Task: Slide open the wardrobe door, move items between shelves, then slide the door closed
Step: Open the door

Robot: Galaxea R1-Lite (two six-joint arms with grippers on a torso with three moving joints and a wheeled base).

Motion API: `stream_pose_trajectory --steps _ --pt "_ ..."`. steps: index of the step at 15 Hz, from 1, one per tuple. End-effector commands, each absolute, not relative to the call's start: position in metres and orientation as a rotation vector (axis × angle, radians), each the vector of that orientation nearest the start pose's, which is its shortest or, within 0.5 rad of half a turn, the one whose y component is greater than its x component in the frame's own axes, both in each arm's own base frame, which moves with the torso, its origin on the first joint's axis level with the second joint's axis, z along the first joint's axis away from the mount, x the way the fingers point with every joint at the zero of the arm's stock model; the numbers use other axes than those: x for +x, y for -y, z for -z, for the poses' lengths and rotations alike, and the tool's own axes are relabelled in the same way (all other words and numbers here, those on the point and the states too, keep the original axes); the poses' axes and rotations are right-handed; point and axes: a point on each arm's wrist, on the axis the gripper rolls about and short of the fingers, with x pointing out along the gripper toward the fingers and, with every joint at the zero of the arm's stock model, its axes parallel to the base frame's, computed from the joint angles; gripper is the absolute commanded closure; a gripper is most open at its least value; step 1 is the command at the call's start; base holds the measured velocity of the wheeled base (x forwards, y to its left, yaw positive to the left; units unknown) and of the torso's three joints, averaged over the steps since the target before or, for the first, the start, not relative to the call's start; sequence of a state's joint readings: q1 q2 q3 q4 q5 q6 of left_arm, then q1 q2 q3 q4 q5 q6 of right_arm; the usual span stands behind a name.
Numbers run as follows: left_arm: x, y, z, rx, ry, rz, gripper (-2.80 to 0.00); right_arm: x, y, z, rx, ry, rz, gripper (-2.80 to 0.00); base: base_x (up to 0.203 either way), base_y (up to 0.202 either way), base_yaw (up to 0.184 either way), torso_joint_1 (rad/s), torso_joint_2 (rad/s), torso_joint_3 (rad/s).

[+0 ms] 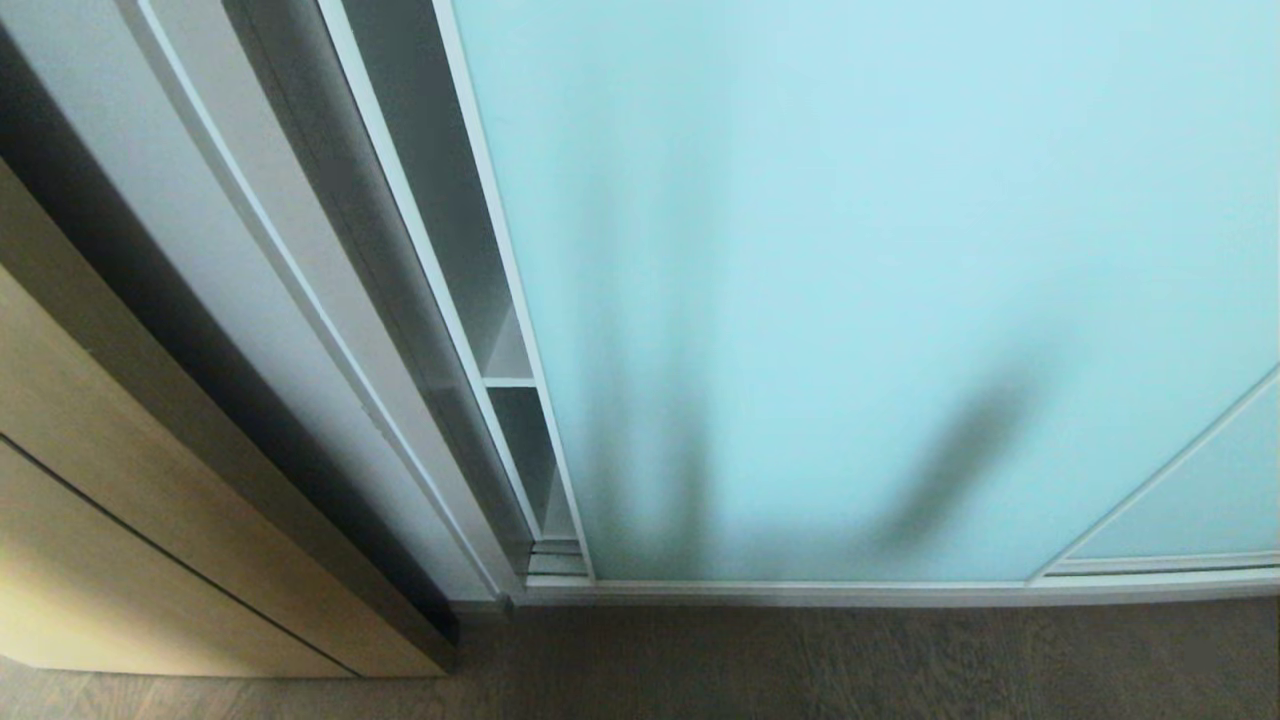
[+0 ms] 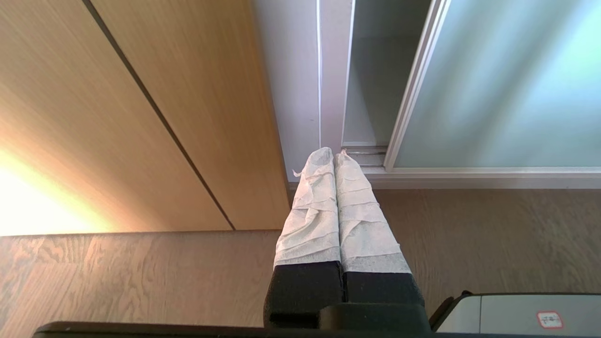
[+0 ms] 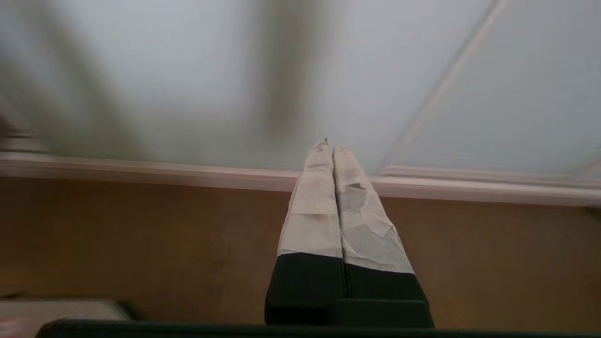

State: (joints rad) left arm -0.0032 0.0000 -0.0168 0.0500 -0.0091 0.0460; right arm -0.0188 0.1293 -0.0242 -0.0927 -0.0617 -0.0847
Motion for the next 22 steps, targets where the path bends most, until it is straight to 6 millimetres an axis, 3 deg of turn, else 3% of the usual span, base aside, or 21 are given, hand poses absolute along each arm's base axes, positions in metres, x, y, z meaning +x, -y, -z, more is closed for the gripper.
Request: stream_pose_trajectory --steps 1,19,20,22 --pt "-0.024 0.0 -0.075 0.047 -0.033 0.013 0.0 -0.023 0.0 -0.077 0.013 0.015 0.021 0.0 0.0 0.0 0.0 0.0 0.0 0.0" --pt "-0.025 0.0 -0.076 0.053 -0.028 0.021 0.0 -0.023 0.0 -0.076 0.04 0.002 0.026 0.0 0.0 0.0 0.0 0.0 0.0 0.0" --pt "-0.027 0.0 -0.085 0.052 0.0 0.025 0.0 -0.023 0.0 -0.076 0.039 0.002 0.026 0.0 0.0 0.0 0.0 0.0 0.0 0.0" --pt "-0.041 0.001 -0.12 0.053 0.095 0.061 0.0 -0.023 0.0 -0.076 0.039 0.002 0.026 0.0 0.0 0.0 0.0 0.0 0.0 0.0"
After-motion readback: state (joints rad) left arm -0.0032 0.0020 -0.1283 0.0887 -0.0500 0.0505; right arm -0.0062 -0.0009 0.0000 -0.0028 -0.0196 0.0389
